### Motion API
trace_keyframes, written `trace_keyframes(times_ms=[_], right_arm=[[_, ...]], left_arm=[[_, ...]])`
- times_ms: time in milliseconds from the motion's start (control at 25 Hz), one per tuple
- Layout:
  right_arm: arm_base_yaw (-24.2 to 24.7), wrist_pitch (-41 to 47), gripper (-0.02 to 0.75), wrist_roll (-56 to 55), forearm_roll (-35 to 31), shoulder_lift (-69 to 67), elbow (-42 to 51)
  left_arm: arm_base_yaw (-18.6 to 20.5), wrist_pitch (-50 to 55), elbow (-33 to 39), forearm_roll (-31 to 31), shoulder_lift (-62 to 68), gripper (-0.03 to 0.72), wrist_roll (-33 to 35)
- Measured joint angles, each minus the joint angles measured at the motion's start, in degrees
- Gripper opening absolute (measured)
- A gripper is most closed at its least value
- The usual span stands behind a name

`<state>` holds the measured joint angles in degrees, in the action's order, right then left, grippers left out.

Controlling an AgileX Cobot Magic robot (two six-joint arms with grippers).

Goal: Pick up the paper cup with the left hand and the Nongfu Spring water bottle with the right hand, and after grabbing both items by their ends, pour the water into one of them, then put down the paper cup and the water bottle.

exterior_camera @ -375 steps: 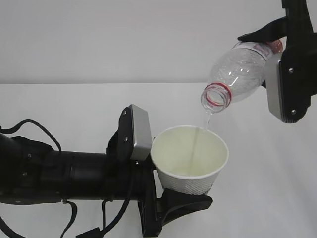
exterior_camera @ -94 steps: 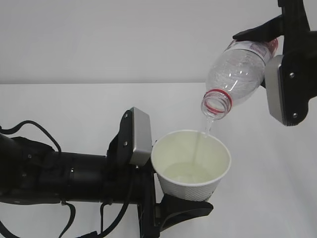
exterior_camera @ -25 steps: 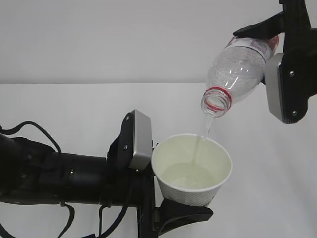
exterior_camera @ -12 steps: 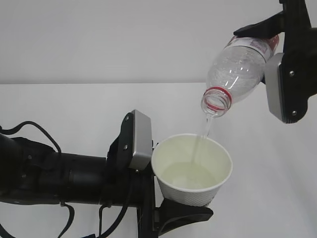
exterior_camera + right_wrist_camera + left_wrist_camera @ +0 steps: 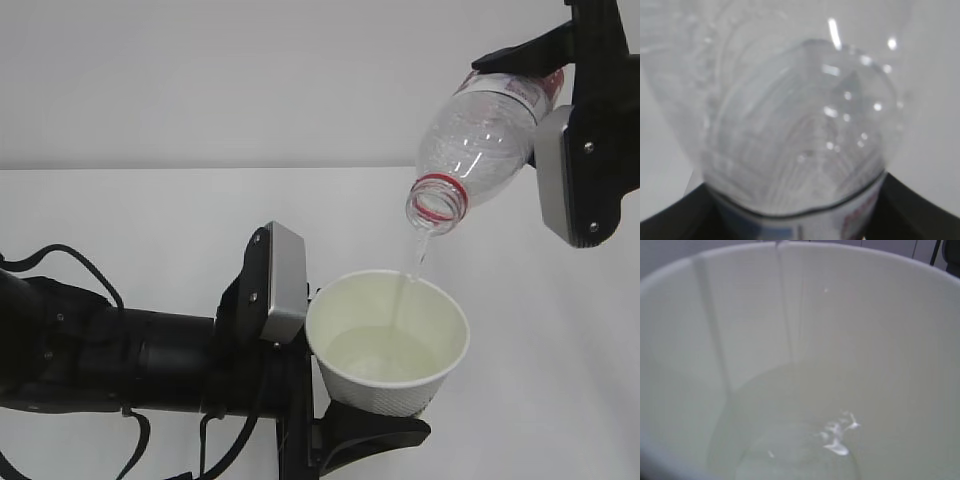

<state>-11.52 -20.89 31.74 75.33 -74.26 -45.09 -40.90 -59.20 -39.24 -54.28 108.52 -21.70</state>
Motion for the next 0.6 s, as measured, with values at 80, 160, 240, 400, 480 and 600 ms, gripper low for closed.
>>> trace_keyframes(times_ms=[80, 160, 240, 400, 480, 600], right_arm=[[0.0, 0.1, 0.481, 0.7, -0.6, 0.0, 0.0], [0.0, 0.1, 0.481, 1.4, -1.3, 0.0, 0.0], [0.0, 0.1, 0.481, 1.6, -1.6, 0.0, 0.0], [0.0, 0.1, 0.48, 2.0, -1.7, 0.0, 0.0], [0.0, 0.1, 0.48, 2.0, -1.8, 0.0, 0.0], [0.0, 0.1, 0.48, 2.1, -1.9, 0.0, 0.0]], left_arm=[[0.0, 0.0, 0.0, 0.0, 0.0, 0.58, 0.0], [0.0, -0.1, 0.0, 0.0, 0.0, 0.58, 0.0], [0.0, -0.1, 0.0, 0.0, 0.0, 0.58, 0.0], [0.0, -0.1, 0.0, 0.0, 0.0, 0.58, 0.0], [0.0, -0.1, 0.0, 0.0, 0.0, 0.58, 0.0], [0.0, -0.1, 0.0, 0.0, 0.0, 0.58, 0.0]])
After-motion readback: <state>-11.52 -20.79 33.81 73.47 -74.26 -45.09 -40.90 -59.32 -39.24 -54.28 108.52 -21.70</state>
